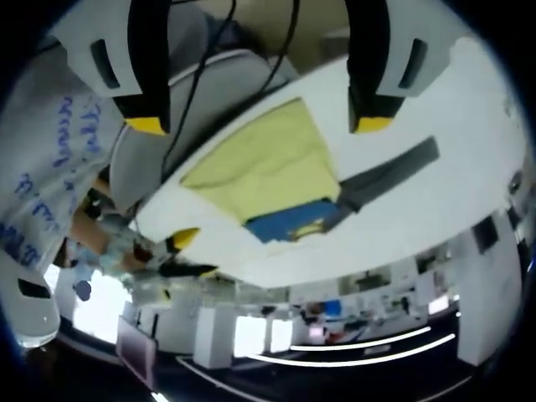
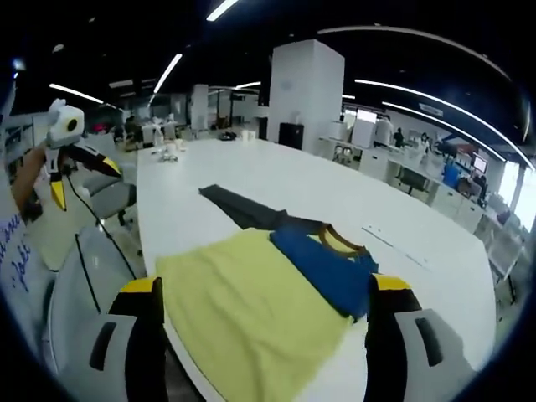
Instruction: Fold the garment on the visible template until the final outline fits inside the template.
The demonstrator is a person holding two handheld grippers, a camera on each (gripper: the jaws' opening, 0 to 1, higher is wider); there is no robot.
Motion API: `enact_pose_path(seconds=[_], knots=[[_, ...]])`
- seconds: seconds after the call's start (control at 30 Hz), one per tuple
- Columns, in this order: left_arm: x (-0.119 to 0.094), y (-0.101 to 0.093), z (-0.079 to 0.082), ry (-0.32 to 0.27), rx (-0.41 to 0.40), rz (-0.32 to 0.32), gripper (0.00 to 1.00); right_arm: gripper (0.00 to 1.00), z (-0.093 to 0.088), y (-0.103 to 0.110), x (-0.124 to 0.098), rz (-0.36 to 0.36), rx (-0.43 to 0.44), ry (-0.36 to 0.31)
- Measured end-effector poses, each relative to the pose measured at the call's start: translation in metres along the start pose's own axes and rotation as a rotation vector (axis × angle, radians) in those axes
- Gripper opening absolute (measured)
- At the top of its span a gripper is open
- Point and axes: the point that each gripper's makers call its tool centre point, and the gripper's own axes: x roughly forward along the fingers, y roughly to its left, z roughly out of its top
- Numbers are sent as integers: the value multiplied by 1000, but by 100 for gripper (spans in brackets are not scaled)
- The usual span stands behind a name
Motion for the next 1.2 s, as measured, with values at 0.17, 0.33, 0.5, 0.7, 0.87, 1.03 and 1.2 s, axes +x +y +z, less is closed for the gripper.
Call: enact_pose_path(seconds=[0.17, 0.33, 0.5, 0.7, 0.87, 1.03, 1.2], knots=[[1, 1, 1, 0, -2, 1, 84, 100, 1, 5, -8, 18, 7, -10], [2, 1, 2, 0, -4, 3, 84, 100, -2, 14, -14, 37, 0, -7], [4, 3, 1, 4, -9, 6, 84, 100, -7, 24, -23, 56, 12, 4], [6, 4, 2, 4, -10, 6, 83, 100, -8, 25, -35, 36, 27, -1], [8, 6, 3, 2, -10, 6, 83, 100, -15, 30, -39, 28, 41, 15], [10, 6, 4, 7, -7, 3, 83, 100, -20, 35, -43, 25, 49, 35], [10, 7, 5, 5, -7, 3, 83, 100, -21, 35, -47, 14, 84, 20]])
